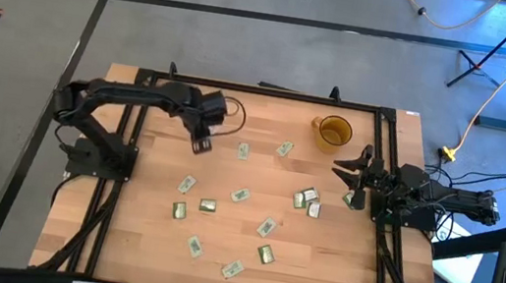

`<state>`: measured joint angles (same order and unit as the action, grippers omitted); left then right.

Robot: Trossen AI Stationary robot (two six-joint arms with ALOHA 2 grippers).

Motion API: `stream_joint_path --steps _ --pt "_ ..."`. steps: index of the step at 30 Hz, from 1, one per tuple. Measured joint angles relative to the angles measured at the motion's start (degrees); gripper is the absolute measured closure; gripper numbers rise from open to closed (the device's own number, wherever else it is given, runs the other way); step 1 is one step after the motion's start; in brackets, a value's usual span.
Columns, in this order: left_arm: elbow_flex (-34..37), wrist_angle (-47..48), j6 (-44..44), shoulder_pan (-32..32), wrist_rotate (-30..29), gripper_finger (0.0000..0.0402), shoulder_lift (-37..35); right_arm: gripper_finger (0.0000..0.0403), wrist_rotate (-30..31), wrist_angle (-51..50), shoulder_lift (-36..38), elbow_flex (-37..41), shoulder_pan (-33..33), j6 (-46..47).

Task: Pick and place Stevia / Truvia into bins
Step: Put the stevia packet into the transparent container

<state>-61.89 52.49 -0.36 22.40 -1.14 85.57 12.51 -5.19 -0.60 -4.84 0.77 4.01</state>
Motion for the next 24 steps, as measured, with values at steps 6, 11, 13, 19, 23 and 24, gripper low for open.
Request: stream_joint_path --steps 6,11,13,19,23,24 --pt "0.87 0.64 -0.41 -8.56 4.58 0.0303 -0.20 0.0292 0.00 -0.07 0.00 0.00 0.00 0.00" --pt "4.15 -0.44 -7.83 -16.09 2.03 0.0302 -0.20 0.0292 0.00 -0.11 -0.01 0.00 0.00 0.00" --pt "6.14 -1.61 -12.02 -18.30 1.60 0.0302 -0.20 0.0292 0.00 -0.11 -0.02 0.00 -0.01 0.00" --pt "13.29 -6.58 -23.62 -22.28 0.65 0.0302 -0.20 0.0292 0.00 -0.13 -0.02 0.00 0.00 0.00" --pt "17.32 -11.98 -26.37 -23.82 0.74 0.0302 -0.20 0.0292 0.00 -0.13 -0.02 0.00 0.00 0.00" --pt "18.30 -13.33 -27.19 -24.00 0.69 0.0302 -0.20 0.0292 0.00 -0.13 -0.02 0.00 0.00 0.00"
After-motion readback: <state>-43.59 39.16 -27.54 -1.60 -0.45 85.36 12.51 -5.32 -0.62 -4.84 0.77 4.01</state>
